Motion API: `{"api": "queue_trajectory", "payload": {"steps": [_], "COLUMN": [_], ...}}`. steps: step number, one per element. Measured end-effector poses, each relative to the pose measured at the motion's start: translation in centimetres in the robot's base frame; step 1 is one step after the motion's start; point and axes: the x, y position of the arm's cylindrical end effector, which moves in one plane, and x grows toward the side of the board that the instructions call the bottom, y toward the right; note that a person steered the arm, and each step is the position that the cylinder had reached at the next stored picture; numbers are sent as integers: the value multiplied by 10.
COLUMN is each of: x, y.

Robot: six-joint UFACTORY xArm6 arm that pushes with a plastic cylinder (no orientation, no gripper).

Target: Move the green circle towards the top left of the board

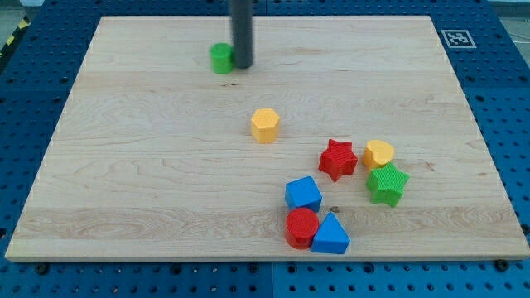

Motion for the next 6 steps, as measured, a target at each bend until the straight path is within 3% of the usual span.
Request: {"api": "queue_trajectory", "payload": {"steps": [1, 3, 6], "x": [0, 38, -41], "y": [-27, -22, -118]}}
